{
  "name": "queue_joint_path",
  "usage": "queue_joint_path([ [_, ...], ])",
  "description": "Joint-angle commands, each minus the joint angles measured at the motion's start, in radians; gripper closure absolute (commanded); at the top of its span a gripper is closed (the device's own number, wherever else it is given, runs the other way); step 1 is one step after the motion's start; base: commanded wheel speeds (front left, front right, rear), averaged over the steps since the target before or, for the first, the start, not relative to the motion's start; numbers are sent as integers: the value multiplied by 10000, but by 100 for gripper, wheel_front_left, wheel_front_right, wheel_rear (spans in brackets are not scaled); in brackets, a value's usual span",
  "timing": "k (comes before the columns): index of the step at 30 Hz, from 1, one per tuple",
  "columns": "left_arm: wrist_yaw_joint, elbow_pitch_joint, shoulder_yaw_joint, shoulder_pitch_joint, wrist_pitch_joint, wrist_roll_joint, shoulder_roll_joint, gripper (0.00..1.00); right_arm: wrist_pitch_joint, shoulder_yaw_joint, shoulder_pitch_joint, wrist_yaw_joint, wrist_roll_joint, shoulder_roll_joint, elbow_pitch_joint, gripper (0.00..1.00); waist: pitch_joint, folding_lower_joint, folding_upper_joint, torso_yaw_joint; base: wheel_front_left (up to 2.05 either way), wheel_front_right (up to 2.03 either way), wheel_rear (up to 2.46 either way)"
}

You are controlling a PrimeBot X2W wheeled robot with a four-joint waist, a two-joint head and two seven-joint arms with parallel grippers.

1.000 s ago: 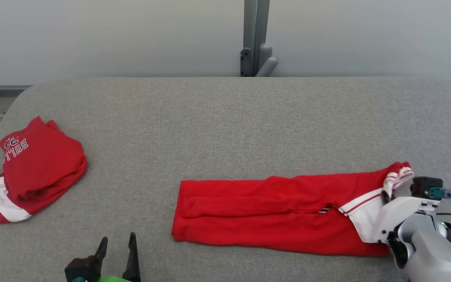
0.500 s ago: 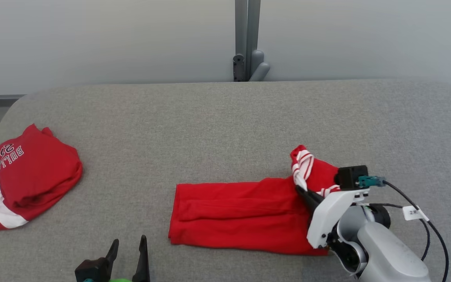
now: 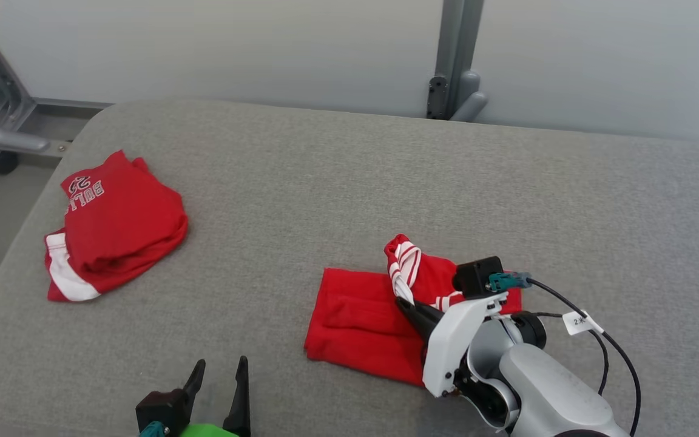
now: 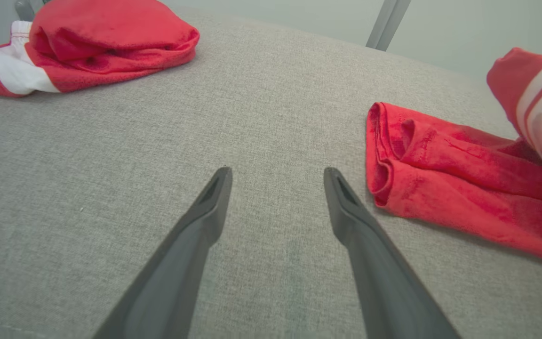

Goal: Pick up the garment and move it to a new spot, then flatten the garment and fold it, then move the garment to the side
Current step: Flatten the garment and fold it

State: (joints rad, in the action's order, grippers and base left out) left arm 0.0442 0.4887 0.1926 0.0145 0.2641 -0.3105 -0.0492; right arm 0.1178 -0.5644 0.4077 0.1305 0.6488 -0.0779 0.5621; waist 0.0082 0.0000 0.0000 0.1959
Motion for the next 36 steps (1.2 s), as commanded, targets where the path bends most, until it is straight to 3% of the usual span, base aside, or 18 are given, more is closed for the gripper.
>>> queue_joint_path([
  [1,-15,-20,70,233,4,-101,-27,0,-163,-133,283,2,-72,87,244,100,268,0,0,713,0,0,0],
  [8,-60,-78,445,394,2,-246,-26,0,-672,-528,973,0,-39,219,1221,100,535,0,0,1384,0,0,0],
  [9,-91,-82,460,412,2,-268,-26,0,-744,-594,1029,2,21,232,1332,80,551,0,0,1423,0,0,0],
  [10,-119,-121,439,427,2,-291,-26,0,-865,-653,1080,0,139,248,1370,0,563,0,0,1445,0,0,0],
  [18,-299,-283,-21,365,2,-276,-26,0,-2130,-1000,1428,0,991,235,1022,0,448,0,0,973,0,0,0],
  [22,-251,-306,-213,257,2,-187,-26,0,-2937,-616,1510,0,1144,185,1132,0,278,0,0,486,0,0,0],
  [29,-259,-309,-314,41,2,-160,-29,0,-3434,36,1010,0,1231,-298,1306,0,19,0,0,-227,0,0,0],
  [36,-254,-368,-511,-84,2,-39,-29,0,-3779,850,252,0,538,-670,1688,0,-191,0,0,-722,0,0,0],
])
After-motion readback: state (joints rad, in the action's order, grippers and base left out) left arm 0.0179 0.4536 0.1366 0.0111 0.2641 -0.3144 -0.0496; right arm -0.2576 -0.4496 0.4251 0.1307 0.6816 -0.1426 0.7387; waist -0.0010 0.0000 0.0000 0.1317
